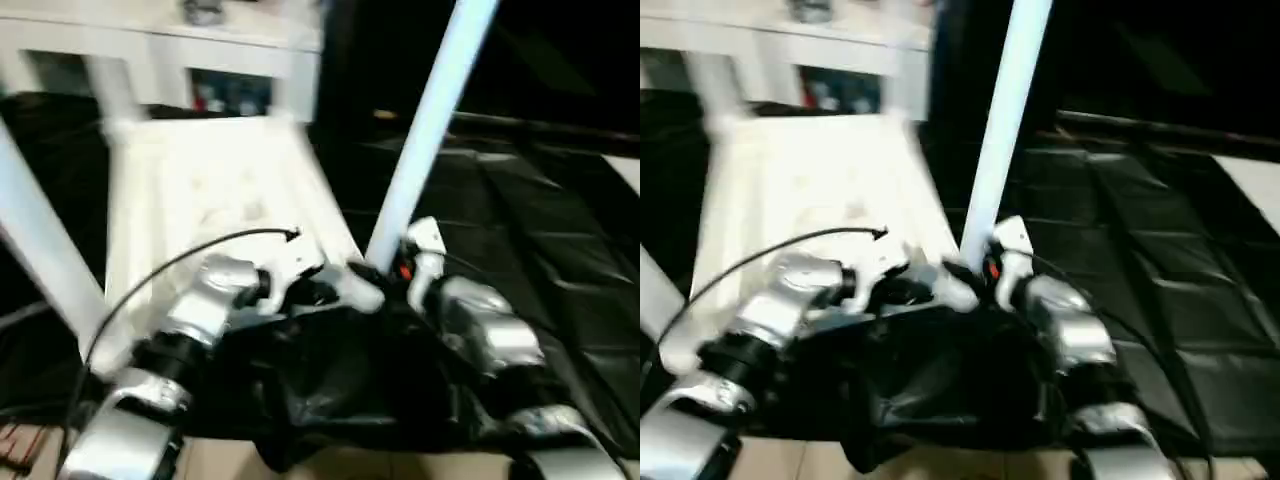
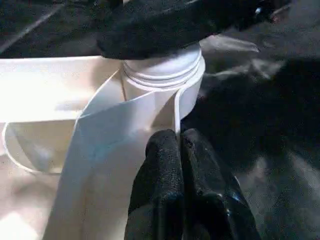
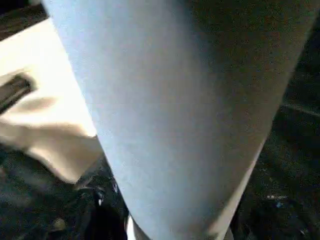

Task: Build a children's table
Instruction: Rotate leg to tighten

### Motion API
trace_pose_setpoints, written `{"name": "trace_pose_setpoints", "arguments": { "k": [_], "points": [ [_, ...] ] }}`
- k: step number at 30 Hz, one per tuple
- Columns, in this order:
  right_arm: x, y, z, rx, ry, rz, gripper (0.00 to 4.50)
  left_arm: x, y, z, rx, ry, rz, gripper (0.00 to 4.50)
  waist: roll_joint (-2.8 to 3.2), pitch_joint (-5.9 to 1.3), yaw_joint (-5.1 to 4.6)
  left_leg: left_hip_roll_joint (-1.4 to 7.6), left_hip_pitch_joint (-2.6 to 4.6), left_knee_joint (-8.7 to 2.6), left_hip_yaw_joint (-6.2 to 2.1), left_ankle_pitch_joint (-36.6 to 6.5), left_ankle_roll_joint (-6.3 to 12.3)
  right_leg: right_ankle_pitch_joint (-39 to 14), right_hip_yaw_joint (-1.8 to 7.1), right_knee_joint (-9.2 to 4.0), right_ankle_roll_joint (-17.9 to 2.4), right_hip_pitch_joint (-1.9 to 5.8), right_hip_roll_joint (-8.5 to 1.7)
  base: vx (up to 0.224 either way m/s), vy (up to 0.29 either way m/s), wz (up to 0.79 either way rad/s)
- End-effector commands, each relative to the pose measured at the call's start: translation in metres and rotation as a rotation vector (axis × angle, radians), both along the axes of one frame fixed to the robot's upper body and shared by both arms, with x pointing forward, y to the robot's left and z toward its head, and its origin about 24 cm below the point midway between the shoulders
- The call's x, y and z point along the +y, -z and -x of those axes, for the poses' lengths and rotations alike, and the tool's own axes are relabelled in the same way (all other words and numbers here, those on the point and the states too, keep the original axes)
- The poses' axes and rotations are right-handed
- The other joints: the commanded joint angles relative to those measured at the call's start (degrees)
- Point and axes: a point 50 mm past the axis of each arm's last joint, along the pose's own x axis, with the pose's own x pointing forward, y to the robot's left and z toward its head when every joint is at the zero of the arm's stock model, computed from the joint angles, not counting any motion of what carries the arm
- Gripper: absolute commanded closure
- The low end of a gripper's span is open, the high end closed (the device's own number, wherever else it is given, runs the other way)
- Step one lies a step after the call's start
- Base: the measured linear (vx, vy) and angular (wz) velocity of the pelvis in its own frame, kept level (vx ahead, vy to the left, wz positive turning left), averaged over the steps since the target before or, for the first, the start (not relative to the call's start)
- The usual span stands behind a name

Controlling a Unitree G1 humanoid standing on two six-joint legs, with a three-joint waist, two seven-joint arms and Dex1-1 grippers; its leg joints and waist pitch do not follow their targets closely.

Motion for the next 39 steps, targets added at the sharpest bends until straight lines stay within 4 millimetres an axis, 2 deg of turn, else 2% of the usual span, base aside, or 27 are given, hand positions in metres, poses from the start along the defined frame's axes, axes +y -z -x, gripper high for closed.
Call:
{"name": "trace_pose_setpoints", "arguments": {
  "k": [1, 2, 3, 5, 6, 8, 9, 10, 12, 14, 15, 16, 17, 18, 19, 20, 21, 22, 23, 24, 25, 27, 28, 29, 32, 35, 39],
  "points": [
    [0.025, 0.033, 0.013, 0.169, 0.030, 0.054, 2.44, -0.044, -0.003, 0.015, 0.008, 0.096, 0.114, 4.50, 0.13, -2.11, 0.20, -1.29, -0.54, -4.09, 0.57, -23.2, -0.36, -33.1, 0.49, -5.71, -5.2, 1.43, -1.19, 0.000, 0.000, 0.00],
    [0.028, 0.033, 0.012, 0.160, 0.030, 0.058, 2.44, -0.048, -0.003, 0.017, 0.009, 0.101, 0.119, 4.50, 0.25, -2.01, -0.19, -1.33, -0.57, -4.14, 0.48, -24.1, -0.51, -33.5, 0.37, -5.84, -5.0, 1.34, -1.09, 0.000, 0.000, 0.00],
    [0.031, 0.031, 0.013, 0.146, 0.001, 0.047, 2.12, -0.053, -0.002, 0.019, 0.009, 0.114, 0.126, 4.50, 0.25, -2.11, -0.33, -1.35, -0.31, -4.04, 0.54, -25.0, -0.28, -33.2, 0.33, -5.99, -4.9, 1.22, -0.91, 0.000, 0.000, 0.00],
    [0.031, 0.028, 0.011, 0.138, 0.004, 0.022, 1.80, -0.055, -0.002, 0.019, 0.008, 0.123, 0.126, 4.50, 0.25, -2.17, -0.49, -1.31, -0.28, -4.09, 0.60, -25.5, 0.34, -31.2, 0.41, -5.97, -5.4, 1.24, -0.78, 0.000, 0.000, 0.00],
    [0.030, 0.026, 0.008, 0.127, 0.011, 0.010, 1.78, -0.056, -0.003, 0.019, 0.000, 0.125, 0.122, 4.50, 0.49, -2.25, -0.48, -1.22, -0.34, -4.16, 0.61, -25.4, 0.45, -29.4, 0.51, -5.82, -6.2, 1.28, -0.79, 0.000, 0.000, 0.00],
    [0.024, 0.021, 0.005, 0.082, -0.012, 0.044, 1.46, -0.054, -0.004, 0.017, -0.015, 0.126, 0.108, 4.50, 0.40, -2.42, -0.46, -1.13, -0.54, -4.24, 0.72, -24.1, 0.72, -25.6, 0.63, -5.40, -7.4, 1.60, -0.68, 0.000, 0.000, 0.00],
    [0.022, 0.019, 0.005, 0.054, -0.034, 0.068, 1.46, -0.053, -0.005, 0.016, -0.020, 0.129, 0.104, 4.50, 0.60, -2.40, -0.37, -1.13, -0.62, -4.29, 0.83, -23.6, 0.87, -24.0, 0.68, -5.27, -8.0, 1.75, -0.62, 0.000, 0.000, 0.00],
    [0.016, 0.015, 0.005, 0.014, -0.069, 0.087, 1.38, -0.051, -0.005, 0.015, -0.024, 0.133, 0.101, 4.50, 0.51, -2.47, -0.35, -1.10, -0.53, -4.15, 0.99, -23.2, 1.05, -22.7, 0.76, -5.20, -8.5, 1.71, -0.58, 0.000, 0.000, 0.00],
    [0.005, 0.009, 0.008, -0.032, -0.116, 0.097, 1.38, -0.048, -0.006, 0.014, -0.026, 0.130, 0.099, 4.50, 0.33, -2.52, 0.09, -1.06, -0.68, -4.08, 1.17, -21.7, 1.77, -20.6, 0.83, -5.02, -9.1, 2.10, -0.61, 0.000, 0.000, 0.00],
    [-0.016, 0.001, 0.017, -0.065, -0.208, 0.067, 1.38, -0.043, -0.005, 0.012, -0.033, 0.125, 0.086, 4.50, 0.11, -2.68, 1.13, -1.01, -0.44, -3.72, 1.57, -18.8, 3.03, -18.3, 1.09, -4.85, -9.6, 2.20, -0.75, 0.000, 0.000, 0.00],
    [-0.016, 0.001, 0.017, -0.065, -0.208, 0.067, 1.38, -0.043, -0.005, 0.012, -0.033, 0.125, 0.086, 4.50, 0.13, -2.77, 1.54, -0.98, -0.19, -3.60, 1.76, -17.8, 3.60, -16.4, 1.19, -4.87, -9.9, 2.26, -0.63, 0.051, -0.018, 0.13],
    [-0.034, -0.005, 0.026, -0.068, -0.265, 0.041, 1.38, -0.039, -0.004, 0.011, -0.033, 0.125, 0.082, 4.50, 0.21, -2.86, 1.94, -0.85, -0.08, -3.46, 1.97, -15.8, 4.40, -12.3, 1.32, -4.36, -11.5, 2.19, -0.61, 0.051, -0.018, 0.13],
    [-0.053, -0.011, 0.036, -0.055, -0.316, 0.010, 1.38, -0.036, -0.004, 0.010, -0.034, 0.134, 0.080, 4.50, 0.30, -2.87, 2.40, -0.89, -0.10, -3.45, 2.05, -14.7, 5.03, -10.7, 1.29, -4.34, -11.6, 2.54, -0.49, 0.059, -0.017, 0.15],
    [-0.071, -0.017, 0.044, -0.033, -0.347, -0.019, 1.38, -0.033, -0.004, 0.010, -0.029, 0.145, 0.082, 4.50, 0.04, -2.88, 3.54, -0.67, 0.52, -3.10, 2.31, -13.1, 6.69, -6.7, 1.43, -3.99, -12.5, 2.58, -0.23, 0.055, -0.003, 0.15],
    [-0.072, -0.018, 0.045, -0.032, -0.349, -0.021, 1.38, -0.032, -0.004, 0.010, -0.029, 0.145, 0.082, 4.50, 0.16, -3.06, 3.93, -0.70, 0.08, -2.99, 2.36, -10.6, 7.97, -2.5, 1.45, -3.32, -14.0, 2.92, -0.21, 0.055, -0.003, 0.15],
    [-0.086, -0.023, 0.050, -0.014, -0.354, -0.043, 1.38, -0.029, -0.003, 0.009, -0.028, 0.152, 0.077, 4.50, 0.11, -3.25, 3.79, -0.95, -0.89, -2.97, 2.07, -7.8, 8.20, -0.3, 1.21, -2.76, -14.4, 3.53, -0.42, 0.000, 0.000, 0.00],
    [-0.086, -0.023, 0.050, -0.014, -0.354, -0.043, 1.38, -0.029, -0.003, 0.009, -0.028, 0.152, 0.077, 4.50, 0.11, -3.29, 4.03, -0.94, -0.64, -2.93, 2.12, -7.4, 8.13, -0.1, 1.16, -2.85, -14.4, 3.45, -0.47, 0.000, 0.000, 0.00],
    [-0.104, -0.029, 0.053, -0.006, -0.321, -0.065, 1.38, -0.027, -0.004, 0.010, -0.024, 0.191, 0.083, 4.50, 0.54, -3.24, 3.76, -0.96, -0.57, -2.82, 2.10, -7.9, 8.16, -0.2, 1.14, -2.89, -15.0, 3.39, -0.48, 0.000, 0.000, 0.00],
    [-0.107, -0.030, 0.053, -0.006, -0.314, -0.068, 1.38, -0.026, -0.004, 0.010, -0.022, 0.198, 0.083, 4.50, 0.34, -3.26, 3.82, -0.91, -0.51, -2.77, 2.15, -9.0, 8.02, -1.6, 1.10, -3.01, -15.1, 3.40, -0.57, 0.000, 0.000, 0.00],
    [-0.115, -0.033, 0.055, -0.005, -0.298, -0.074, 1.38, -0.025, -0.004, 0.011, -0.015, 0.213, 0.085, 4.50, 0.29, -3.12, 3.75, -0.93, -0.66, -2.87, 2.11, -9.7, 7.79, -3.0, 1.08, -3.14, -14.8, 3.40, -0.64, 0.000, 0.000, 0.00],
    [-0.130, -0.036, 0.058, 0.003, -0.250, -0.076, 1.38, -0.023, -0.004, 0.013, -0.014, 0.274, 0.091, 4.50, 0.77, -3.00, 3.74, -0.92, -0.57, -3.05, 1.99, -11.4, 6.95, -6.6, 1.02, -3.53, -14.1, 3.29, -0.79, 0.000, 0.000, 0.00],
    [-0.137, -0.038, 0.060, -0.001, -0.218, -0.073, 1.38, -0.022, -0.004, 0.016, -0.012, 0.330, 0.089, 4.50, 0.44, -2.94, 3.73, -0.95, -0.50, -3.08, 2.00, -12.8, 5.84, -10.3, 1.02, -3.96, -13.1, 3.22, -0.86, 0.000, 0.000, 0.00],
    [-0.147, -0.038, 0.061, -0.006, -0.149, -0.074, 1.38, -0.021, -0.004, 0.021, 0.005, 0.413, 0.092, 4.50, 0.46, -2.89, 3.77, -1.00, -0.51, -3.15, 2.00, -12.9, 5.25, -11.8, 1.04, -4.09, -12.4, 3.16, -0.83, 0.000, 0.000, 0.00],
    [-0.147, -0.038, 0.061, -0.006, -0.149, -0.074, 1.38, -0.021, -0.004, 0.021, 0.005, 0.413, 0.092, 4.50, 0.54, -2.84, 3.85, -0.99, -0.40, -3.17, 2.03, -13.1, 5.01, -12.6, 1.07, -4.18, -12.2, 3.01, -0.87, 0.000, 0.000, 0.00],
    [-0.155, -0.039, 0.060, -0.013, -0.065, -0.099, 1.38, -0.020, -0.004, 0.025, 0.024, 0.474, 0.100, 4.50, 0.68, -2.94, 3.83, -0.86, -0.37, -3.20, 1.95, -12.6, 4.24, -11.7, 1.01, -3.88, -12.2, 2.98, -0.80, 0.000, 0.000, 0.00],
    [-0.162, -0.034, 0.055, -0.020, 0.100, -0.119, 1.38, -0.018, -0.004, 0.032, 0.059, 0.551, 0.108, 4.50, 0.73, -3.05, 4.02, -0.87, -0.31, -3.14, 1.97, -11.2, 3.63, -9.3, 1.05, -3.49, -13.0, 3.00, -0.80, 0.000, 0.000, 0.00],
    [-0.153, -0.021, 0.054, 0.008, 0.156, -0.083, 1.38, -0.017, -0.004, 0.037, 0.075, 0.589, 0.131, 4.50, 0.77, -3.10, 4.35, -0.95, -0.39, -3.08, 2.04, -9.7, 3.77, -6.6, 1.05, -3.09, -13.4, 3.16, -0.80, 0.000, 0.000, 0.00]
  ]
}}
